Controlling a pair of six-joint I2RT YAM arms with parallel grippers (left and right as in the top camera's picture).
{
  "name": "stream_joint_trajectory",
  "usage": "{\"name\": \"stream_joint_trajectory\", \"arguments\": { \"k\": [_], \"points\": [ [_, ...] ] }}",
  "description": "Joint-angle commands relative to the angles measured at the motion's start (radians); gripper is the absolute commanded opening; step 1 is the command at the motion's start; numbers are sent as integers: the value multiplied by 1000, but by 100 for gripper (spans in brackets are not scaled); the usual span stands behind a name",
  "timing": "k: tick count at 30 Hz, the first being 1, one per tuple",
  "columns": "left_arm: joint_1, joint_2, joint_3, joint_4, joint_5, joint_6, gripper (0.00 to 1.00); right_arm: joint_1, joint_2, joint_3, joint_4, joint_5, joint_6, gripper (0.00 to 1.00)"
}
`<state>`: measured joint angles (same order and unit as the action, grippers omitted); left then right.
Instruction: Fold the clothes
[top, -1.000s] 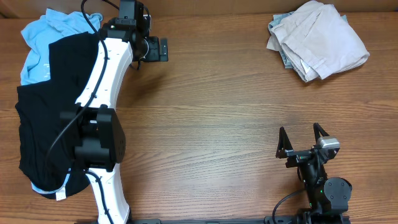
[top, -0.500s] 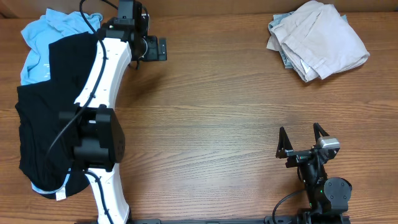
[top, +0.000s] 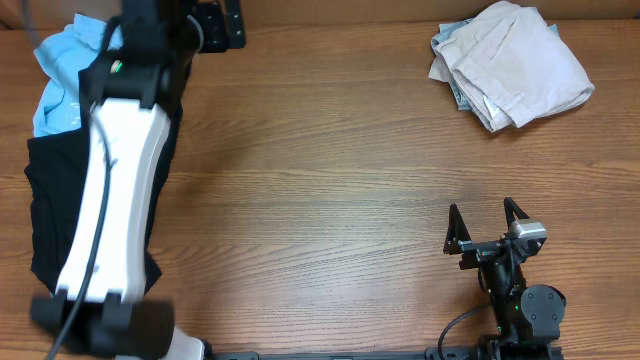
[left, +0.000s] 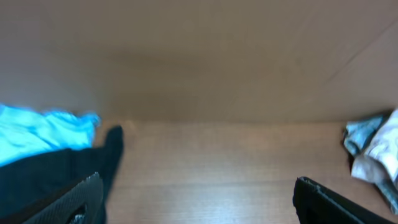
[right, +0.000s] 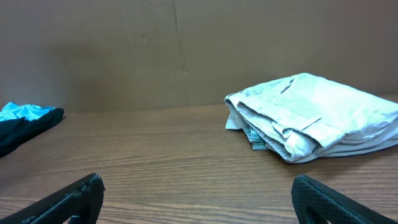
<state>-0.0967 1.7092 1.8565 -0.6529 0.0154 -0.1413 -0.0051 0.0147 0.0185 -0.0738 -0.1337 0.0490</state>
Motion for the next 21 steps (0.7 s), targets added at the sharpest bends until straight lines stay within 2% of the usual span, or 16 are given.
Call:
{"name": "stream_joint_trajectory", "arguments": {
  "k": [1, 10, 14, 21],
  "points": [
    [6, -142, -182, 101, -51, 83, 100, 6, -8, -10, 3, 1, 3, 100],
    [77, -574, -819, 516, -49, 106, 100, 6, -8, -10, 4, 1, 3, 100],
    [142, -814, -1119, 589, -41, 104, 100, 6, -8, -10, 4, 1, 3, 100],
    [196, -1131, -1439, 644, -31, 55, 100, 6, -8, -10, 4, 1, 3, 100]
  ]
}}
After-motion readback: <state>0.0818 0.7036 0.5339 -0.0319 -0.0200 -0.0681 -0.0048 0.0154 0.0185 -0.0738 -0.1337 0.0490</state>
